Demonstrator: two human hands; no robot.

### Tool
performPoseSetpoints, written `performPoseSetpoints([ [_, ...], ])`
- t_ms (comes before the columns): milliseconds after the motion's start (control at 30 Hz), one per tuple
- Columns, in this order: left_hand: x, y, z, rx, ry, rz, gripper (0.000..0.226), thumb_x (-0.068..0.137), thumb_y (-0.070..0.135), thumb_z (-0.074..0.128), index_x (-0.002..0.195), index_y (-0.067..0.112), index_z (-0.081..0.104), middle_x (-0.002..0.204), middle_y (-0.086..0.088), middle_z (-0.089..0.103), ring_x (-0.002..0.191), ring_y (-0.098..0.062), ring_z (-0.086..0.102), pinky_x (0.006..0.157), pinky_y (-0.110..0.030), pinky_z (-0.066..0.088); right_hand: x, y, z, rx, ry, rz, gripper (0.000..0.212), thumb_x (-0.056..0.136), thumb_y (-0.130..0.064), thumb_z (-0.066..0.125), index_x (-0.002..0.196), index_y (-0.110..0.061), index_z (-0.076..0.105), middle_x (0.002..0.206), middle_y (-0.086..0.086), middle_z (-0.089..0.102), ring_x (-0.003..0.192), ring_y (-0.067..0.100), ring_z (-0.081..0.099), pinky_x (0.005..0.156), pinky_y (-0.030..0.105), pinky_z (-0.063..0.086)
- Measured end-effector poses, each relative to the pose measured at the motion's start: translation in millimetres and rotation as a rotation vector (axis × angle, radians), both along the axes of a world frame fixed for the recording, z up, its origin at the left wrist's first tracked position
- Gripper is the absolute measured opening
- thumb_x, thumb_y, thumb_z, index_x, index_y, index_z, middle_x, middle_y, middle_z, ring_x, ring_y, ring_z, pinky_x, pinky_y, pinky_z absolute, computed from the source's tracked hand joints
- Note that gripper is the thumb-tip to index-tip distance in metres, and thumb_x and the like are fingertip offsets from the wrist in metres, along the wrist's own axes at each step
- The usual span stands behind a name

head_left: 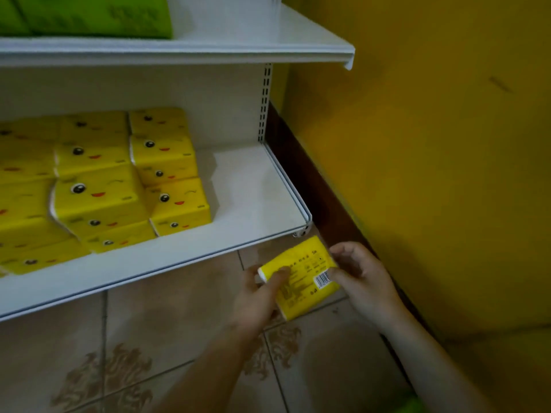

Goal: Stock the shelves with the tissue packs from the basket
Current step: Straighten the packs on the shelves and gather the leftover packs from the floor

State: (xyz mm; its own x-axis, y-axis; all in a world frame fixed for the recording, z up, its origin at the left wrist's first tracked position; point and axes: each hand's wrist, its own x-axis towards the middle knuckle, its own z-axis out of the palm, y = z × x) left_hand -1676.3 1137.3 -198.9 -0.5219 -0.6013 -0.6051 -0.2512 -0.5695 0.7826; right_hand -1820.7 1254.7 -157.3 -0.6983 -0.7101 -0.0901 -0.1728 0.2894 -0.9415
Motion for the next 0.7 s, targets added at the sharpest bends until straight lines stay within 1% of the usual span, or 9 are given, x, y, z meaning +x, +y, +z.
performPoseSetpoints([
  [100,16.9,-27.1,25.1,-0.060,0.117,-0.064,0.049,0.080,0.042,0.077,0.121,0.029,0.054,0.108,0.002,0.071,0.091,-0.017,0.073,0.079,-0.041,0.061,6.5,-23.4,12.8,-0.034,0.013,0.158,0.074,0.074,0.002,0.067,0.138,-0.029,0.046,0.130,-0.015,0.057,0.118,-0.004,0.055,0.090,0.021,0.051],
  [167,28.7,-47.3,38.1,-0.247,0.158,-0.117,0.057,0.072,0.038,0.084,0.122,0.031,0.056,0.113,0.006,0.069,0.102,-0.013,0.069,0.084,-0.037,0.059,10.0,-40.9,21.8,0.054,0.106,0.278,0.093,0.073,-0.001,0.067,0.146,-0.045,0.031,0.141,-0.020,0.046,0.124,-0.004,0.050,0.095,0.028,0.051],
  [267,45.1,-69.3,52.5,-0.473,0.167,-0.179,0.050,0.070,0.034,0.080,0.116,0.033,0.060,0.115,0.009,0.068,0.114,-0.010,0.061,0.093,-0.035,0.054,12.3,-63.5,29.3,-0.002,0.260,0.309,0.079,0.073,0.000,0.070,0.127,-0.049,0.043,0.130,-0.015,0.053,0.116,0.004,0.055,0.091,0.029,0.052],
  [367,57.0,-79.4,65.8,-0.360,0.276,-0.023,0.037,0.081,0.044,0.074,0.111,0.023,0.066,0.112,-0.001,0.069,0.112,-0.020,0.064,0.096,-0.044,0.053,19.7,-78.4,26.6,-0.121,0.454,0.287,0.066,0.072,0.001,0.078,0.111,-0.039,0.044,0.138,-0.015,0.043,0.127,0.002,0.046,0.093,0.034,0.050],
  [433,60.4,-86.7,72.6,-0.269,0.259,0.072,0.039,0.084,0.051,0.065,0.113,0.025,0.065,0.111,0.000,0.070,0.106,-0.018,0.068,0.094,-0.048,0.054,27.2,-87.1,21.8,-0.204,0.592,0.296,0.066,0.069,0.001,0.081,0.108,-0.033,0.040,0.146,-0.011,0.035,0.136,0.008,0.038,0.095,0.035,0.049],
  [500,63.5,-93.9,77.3,-0.200,0.205,0.049,0.038,0.084,0.052,0.064,0.115,0.031,0.064,0.112,0.004,0.072,0.101,-0.016,0.071,0.092,-0.051,0.055,35.9,-95.5,21.7,-0.269,0.714,0.346,0.065,0.068,-0.001,0.083,0.108,-0.029,0.040,0.151,-0.003,0.030,0.140,0.017,0.035,0.095,0.034,0.049],
  [567,67.8,-99.8,80.0,-0.218,0.198,0.052,0.034,0.085,0.043,0.068,0.116,0.031,0.064,0.113,0.006,0.072,0.100,-0.018,0.071,0.090,-0.054,0.056,40.9,-103.3,21.0,-0.280,0.796,0.371,0.068,0.067,-0.002,0.084,0.113,-0.027,0.041,0.154,0.002,0.026,0.142,0.021,0.034,0.092,0.035,0.052],
  [633,71.6,-108.0,80.9,-0.333,0.199,0.129,0.037,0.082,0.036,0.073,0.117,0.034,0.062,0.117,0.010,0.069,0.102,-0.018,0.070,0.087,-0.053,0.057,43.0,-107.0,20.6,-0.252,0.777,0.392,0.070,0.070,-0.013,0.085,0.121,-0.030,0.042,0.155,0.000,0.024,0.143,0.014,0.030,0.092,0.032,0.053],
  [700,74.6,-115.6,81.7,-0.420,0.203,0.191,0.042,0.082,0.029,0.074,0.121,0.035,0.057,0.123,0.013,0.064,0.104,-0.017,0.068,0.087,-0.047,0.058,44.4,-109.8,20.0,-0.228,0.676,0.416,0.069,0.075,-0.034,0.081,0.130,-0.034,0.040,0.155,-0.006,0.024,0.143,0.008,0.030,0.097,0.026,0.047],
])
